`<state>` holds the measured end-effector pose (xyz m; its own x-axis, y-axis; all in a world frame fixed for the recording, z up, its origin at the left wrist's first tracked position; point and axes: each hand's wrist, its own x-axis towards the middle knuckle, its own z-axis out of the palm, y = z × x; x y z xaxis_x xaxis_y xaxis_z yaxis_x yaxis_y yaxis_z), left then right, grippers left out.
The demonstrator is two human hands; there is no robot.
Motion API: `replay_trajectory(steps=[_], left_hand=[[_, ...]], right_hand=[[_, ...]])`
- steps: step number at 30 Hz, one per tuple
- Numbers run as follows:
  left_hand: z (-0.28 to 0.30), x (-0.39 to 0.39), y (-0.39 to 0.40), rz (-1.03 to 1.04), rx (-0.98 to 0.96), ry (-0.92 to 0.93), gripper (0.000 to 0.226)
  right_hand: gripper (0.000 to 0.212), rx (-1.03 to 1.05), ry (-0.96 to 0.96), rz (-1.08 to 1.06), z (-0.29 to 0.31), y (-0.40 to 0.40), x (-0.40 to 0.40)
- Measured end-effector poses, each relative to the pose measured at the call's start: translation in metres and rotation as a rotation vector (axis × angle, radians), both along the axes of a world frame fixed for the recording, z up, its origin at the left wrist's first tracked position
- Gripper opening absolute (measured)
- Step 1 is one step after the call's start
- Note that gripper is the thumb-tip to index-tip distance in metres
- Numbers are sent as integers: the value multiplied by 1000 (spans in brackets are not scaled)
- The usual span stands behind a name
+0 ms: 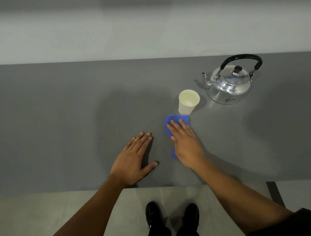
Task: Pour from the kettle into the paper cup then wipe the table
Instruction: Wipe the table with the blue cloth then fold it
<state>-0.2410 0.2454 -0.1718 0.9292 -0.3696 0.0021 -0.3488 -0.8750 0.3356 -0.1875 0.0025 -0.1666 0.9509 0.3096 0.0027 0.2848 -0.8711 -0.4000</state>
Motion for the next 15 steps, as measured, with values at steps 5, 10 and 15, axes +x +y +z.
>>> replay_trajectory(steps=[5,10,15], left_hand=[[4,-3,-2,73,-82,0,108],[5,3,-3,154,-308,43,70],[14,22,-52,254,-382,-58,47]], right_hand=[[55,128,90,108,-4,31,-26],[47,309,-3,-37,7,-32,-41],[63,-5,-10,46,8,-102,-36]])
